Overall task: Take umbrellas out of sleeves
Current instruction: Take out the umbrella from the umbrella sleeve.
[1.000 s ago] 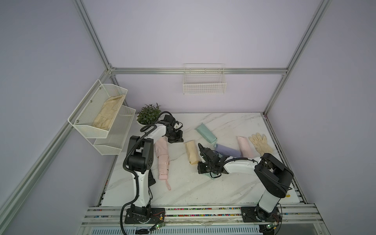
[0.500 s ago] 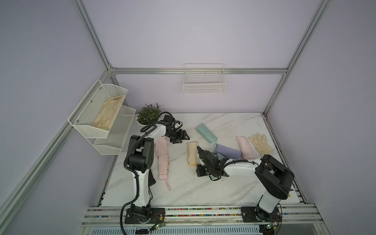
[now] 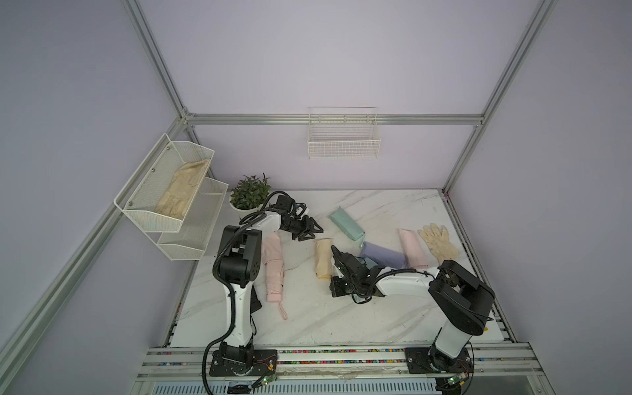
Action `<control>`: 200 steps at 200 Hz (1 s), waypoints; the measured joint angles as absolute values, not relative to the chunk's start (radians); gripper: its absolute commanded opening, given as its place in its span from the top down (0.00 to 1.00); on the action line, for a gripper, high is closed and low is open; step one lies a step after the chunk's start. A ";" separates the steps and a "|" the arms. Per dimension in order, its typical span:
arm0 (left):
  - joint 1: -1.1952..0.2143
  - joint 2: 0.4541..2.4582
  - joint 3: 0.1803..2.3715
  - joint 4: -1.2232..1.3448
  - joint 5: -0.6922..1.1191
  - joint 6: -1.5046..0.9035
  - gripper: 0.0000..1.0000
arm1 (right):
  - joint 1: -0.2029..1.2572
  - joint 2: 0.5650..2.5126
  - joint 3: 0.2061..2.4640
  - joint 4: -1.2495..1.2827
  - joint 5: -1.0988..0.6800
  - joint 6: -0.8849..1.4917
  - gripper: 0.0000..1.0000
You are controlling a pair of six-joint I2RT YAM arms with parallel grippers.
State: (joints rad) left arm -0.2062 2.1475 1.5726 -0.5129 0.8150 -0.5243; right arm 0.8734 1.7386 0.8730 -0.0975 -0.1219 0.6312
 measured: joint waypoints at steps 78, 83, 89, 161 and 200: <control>-0.208 2.206 1.574 -0.582 0.775 -0.513 0.46 | 0.873 1.739 0.873 -0.098 -0.121 0.631 1.00; -0.209 2.206 1.574 -0.584 0.774 -0.513 0.47 | 0.873 1.739 0.873 -0.098 -0.121 0.631 1.00; -0.211 2.206 1.574 -0.586 0.773 -0.513 0.48 | 0.873 1.739 0.873 -0.098 -0.121 0.631 1.00; -0.215 2.207 1.574 -0.583 0.796 -0.522 1.00 | 0.873 1.739 0.873 -0.098 -0.120 0.631 1.00; -0.216 2.207 1.574 -0.582 0.788 -0.521 1.00 | 0.873 1.739 0.873 -0.098 -0.120 0.631 1.00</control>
